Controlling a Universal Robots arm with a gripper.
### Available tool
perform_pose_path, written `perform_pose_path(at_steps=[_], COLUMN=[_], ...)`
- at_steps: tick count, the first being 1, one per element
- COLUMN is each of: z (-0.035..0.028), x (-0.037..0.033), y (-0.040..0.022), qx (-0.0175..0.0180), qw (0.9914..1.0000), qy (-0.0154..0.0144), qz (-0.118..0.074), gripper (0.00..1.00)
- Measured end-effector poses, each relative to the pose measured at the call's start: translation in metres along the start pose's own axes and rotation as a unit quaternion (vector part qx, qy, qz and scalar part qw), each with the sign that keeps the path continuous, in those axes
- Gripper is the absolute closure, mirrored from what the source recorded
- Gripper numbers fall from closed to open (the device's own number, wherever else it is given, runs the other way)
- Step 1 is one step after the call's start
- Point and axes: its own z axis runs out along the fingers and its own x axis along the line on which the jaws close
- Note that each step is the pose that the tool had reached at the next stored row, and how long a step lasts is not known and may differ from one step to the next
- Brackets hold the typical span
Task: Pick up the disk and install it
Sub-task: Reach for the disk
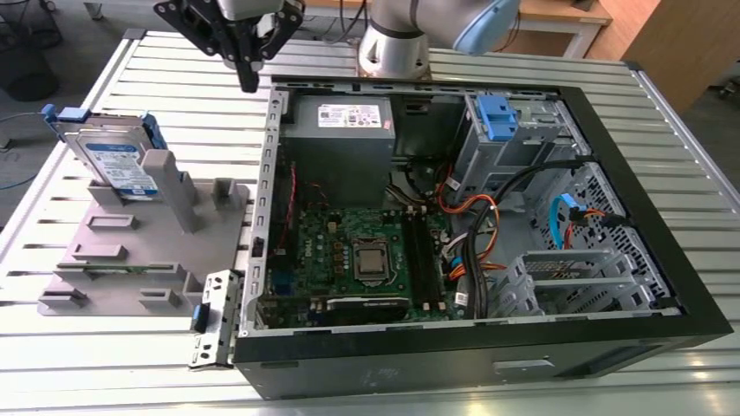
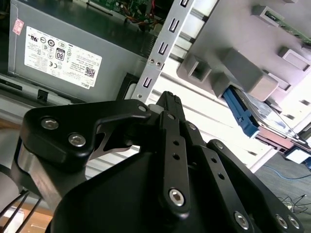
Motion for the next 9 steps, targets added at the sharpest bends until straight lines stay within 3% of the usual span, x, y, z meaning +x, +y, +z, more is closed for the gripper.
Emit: perform_pose_path(at_steps=[9], z=[-0.0003], x=[0.0138], y=[-0.001], qx=[0.0], qw=[1.0], qy=[-0.0006], qz=[0.0], gripper=[0.89])
